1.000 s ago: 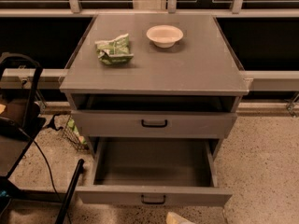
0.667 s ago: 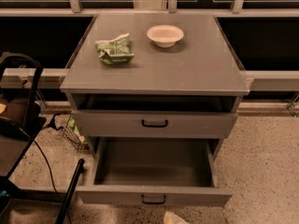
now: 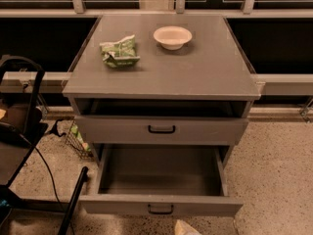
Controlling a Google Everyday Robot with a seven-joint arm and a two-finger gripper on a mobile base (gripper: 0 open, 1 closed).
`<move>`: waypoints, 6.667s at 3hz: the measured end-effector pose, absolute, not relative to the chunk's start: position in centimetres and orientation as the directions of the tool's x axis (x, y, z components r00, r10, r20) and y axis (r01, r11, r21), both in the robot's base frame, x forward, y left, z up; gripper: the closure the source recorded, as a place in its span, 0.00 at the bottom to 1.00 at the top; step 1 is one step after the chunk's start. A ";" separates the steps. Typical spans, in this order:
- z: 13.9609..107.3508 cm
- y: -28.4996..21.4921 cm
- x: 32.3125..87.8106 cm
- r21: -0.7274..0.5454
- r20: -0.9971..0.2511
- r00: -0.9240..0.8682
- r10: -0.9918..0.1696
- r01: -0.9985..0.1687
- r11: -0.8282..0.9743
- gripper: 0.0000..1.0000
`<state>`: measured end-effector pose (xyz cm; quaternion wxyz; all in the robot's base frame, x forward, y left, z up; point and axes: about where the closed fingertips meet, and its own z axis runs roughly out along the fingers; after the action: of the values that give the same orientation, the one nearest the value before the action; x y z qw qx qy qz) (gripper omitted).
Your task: Close middle drawer
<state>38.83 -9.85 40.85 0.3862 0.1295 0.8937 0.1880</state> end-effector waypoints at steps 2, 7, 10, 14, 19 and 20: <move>40.2 -9.9 40.2 0.449 -0.651 -0.647 0.397 0.094 0.889 1.00; 40.8 -8.0 46.3 0.462 -0.710 -0.574 0.409 0.059 0.885 1.00; 40.1 -7.0 51.4 0.435 -0.770 -0.526 0.362 -0.017 0.900 1.00; 39.5 -7.0 58.1 0.411 -0.830 -0.464 0.310 -0.134 0.902 1.00; 39.5 -5.6 60.2 0.398 -0.823 -0.507 0.256 -0.194 0.897 1.00; 40.1 -7.0 58.2 0.429 -0.761 -0.605 0.233 -0.201 0.881 1.00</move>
Offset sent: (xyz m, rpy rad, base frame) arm 0.0293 0.0007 -0.0083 0.0196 -0.0438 -0.0278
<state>58.24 -6.98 40.07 0.4440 0.0094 0.8621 0.2441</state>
